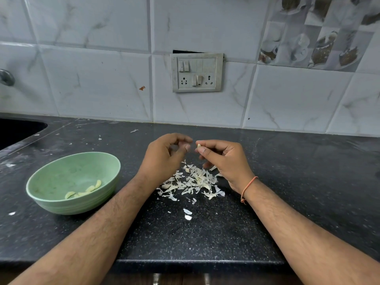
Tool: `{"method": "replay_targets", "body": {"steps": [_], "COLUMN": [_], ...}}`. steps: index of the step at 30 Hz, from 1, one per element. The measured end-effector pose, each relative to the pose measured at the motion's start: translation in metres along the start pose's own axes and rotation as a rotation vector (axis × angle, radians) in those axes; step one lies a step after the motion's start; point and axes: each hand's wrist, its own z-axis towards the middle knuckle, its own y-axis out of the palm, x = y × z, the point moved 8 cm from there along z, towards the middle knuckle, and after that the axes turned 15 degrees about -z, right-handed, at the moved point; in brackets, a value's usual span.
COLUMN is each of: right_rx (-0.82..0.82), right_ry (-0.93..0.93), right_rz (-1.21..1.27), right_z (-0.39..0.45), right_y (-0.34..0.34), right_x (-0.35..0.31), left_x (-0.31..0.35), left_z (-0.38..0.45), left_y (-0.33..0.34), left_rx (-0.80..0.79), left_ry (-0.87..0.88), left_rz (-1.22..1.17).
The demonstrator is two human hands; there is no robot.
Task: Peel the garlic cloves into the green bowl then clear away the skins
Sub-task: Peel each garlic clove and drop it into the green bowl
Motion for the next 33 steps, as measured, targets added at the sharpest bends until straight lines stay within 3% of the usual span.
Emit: {"method": "replay_targets", "body": {"steps": [4, 8, 18, 26, 33], "right_rx": [0.019, 0.021, -0.044, -0.140, -0.240], "right_ry": [0.000, 0.004, -0.053, -0.080, -0.114], "right_rz": [0.015, 0.043, -0.004, 0.028, -0.198], "right_z": [-0.003, -0.009, -0.017, -0.023, -0.022], "right_y": [-0.004, -0.008, -0.002, 0.063, 0.136], "right_x": [-0.004, -0.013, -0.071, -0.112, -0.118], "left_x": [0.002, 0.016, 0.096, 0.125, 0.110], "left_z": [-0.004, -0.010, -0.017, -0.035, -0.051], "left_y": [0.004, 0.004, -0.021, -0.096, -0.144], "left_rx": [-0.048, 0.009, -0.095, -0.121, -0.283], "left_ry": [0.020, 0.038, 0.144, 0.180, 0.121], "left_rz": [-0.011, -0.034, 0.274, 0.544, 0.861]}}
